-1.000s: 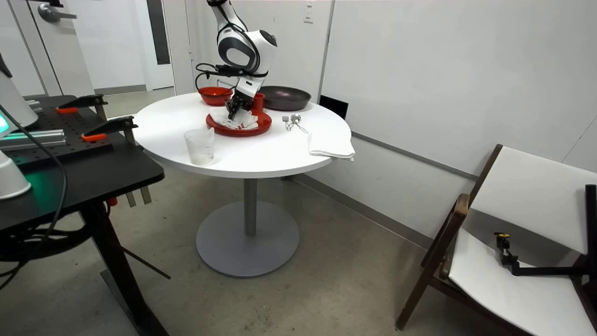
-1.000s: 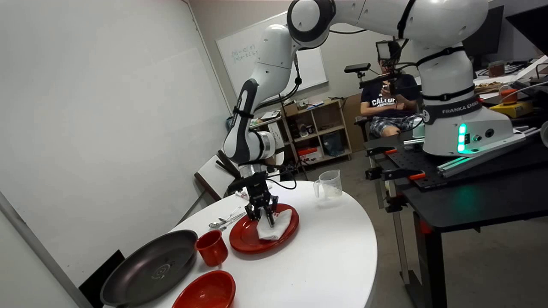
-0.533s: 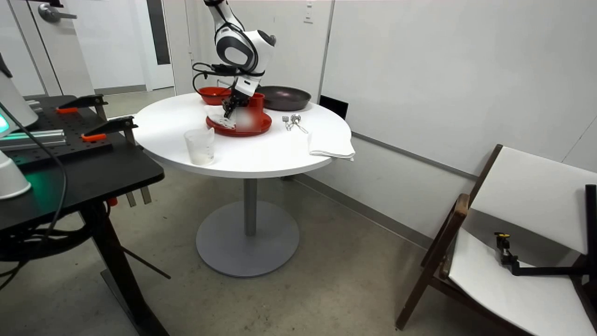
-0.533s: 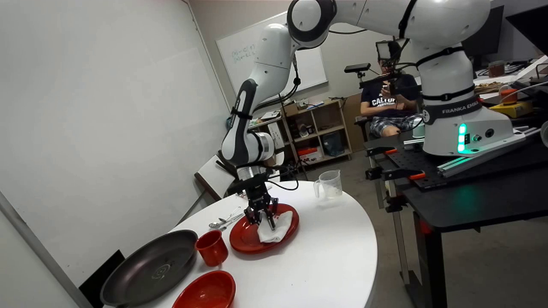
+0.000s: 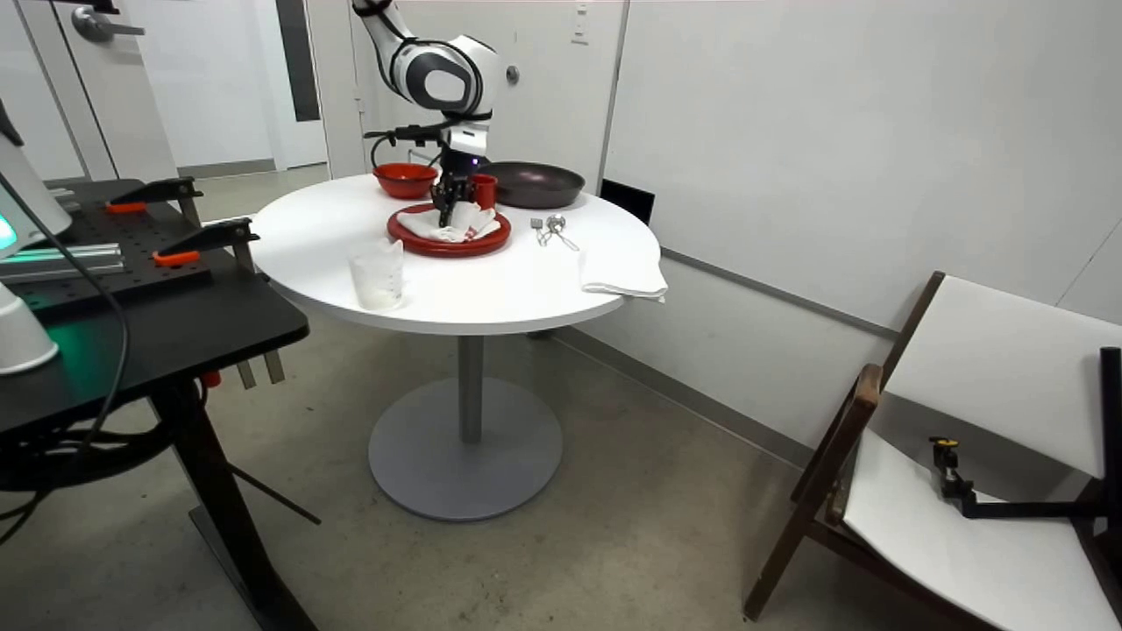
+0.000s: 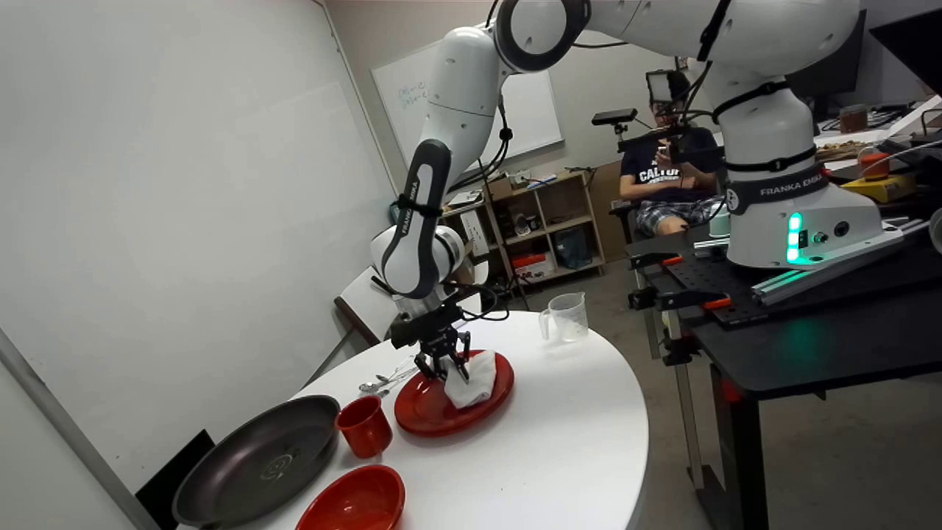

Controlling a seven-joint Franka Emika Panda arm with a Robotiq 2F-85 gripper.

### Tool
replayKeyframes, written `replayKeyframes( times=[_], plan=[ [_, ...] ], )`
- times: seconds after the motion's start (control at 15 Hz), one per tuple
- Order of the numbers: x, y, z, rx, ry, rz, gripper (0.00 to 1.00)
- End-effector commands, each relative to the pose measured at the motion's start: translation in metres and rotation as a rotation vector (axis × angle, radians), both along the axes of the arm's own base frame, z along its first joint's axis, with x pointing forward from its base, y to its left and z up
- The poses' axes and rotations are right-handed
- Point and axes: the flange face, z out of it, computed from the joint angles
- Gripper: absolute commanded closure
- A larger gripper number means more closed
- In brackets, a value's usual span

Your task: Pick up the cloth from the table and wipe the plate

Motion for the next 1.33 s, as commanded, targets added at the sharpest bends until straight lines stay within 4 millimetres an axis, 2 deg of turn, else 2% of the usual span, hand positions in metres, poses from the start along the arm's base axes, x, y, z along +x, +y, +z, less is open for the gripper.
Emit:
replayKeyframes(
  times=[0.0, 0.33, 0.53, 0.87, 1.27],
  plan=[
    [0.000, -0.004, 0.003, -0.124, -0.027, 0.026, 0.94],
    [0.003, -0.003, 0.016, -0.193, -0.079, 0.043, 0.94],
    [0.004, 0.004, 0.030, -0.159, -0.100, 0.058, 0.94],
    [0.004, 0.032, 0.067, -0.069, -0.114, 0.150, 0.94],
    [-0.008, 0.072, 0.090, 0.004, -0.091, 0.311, 0.94]
  ],
)
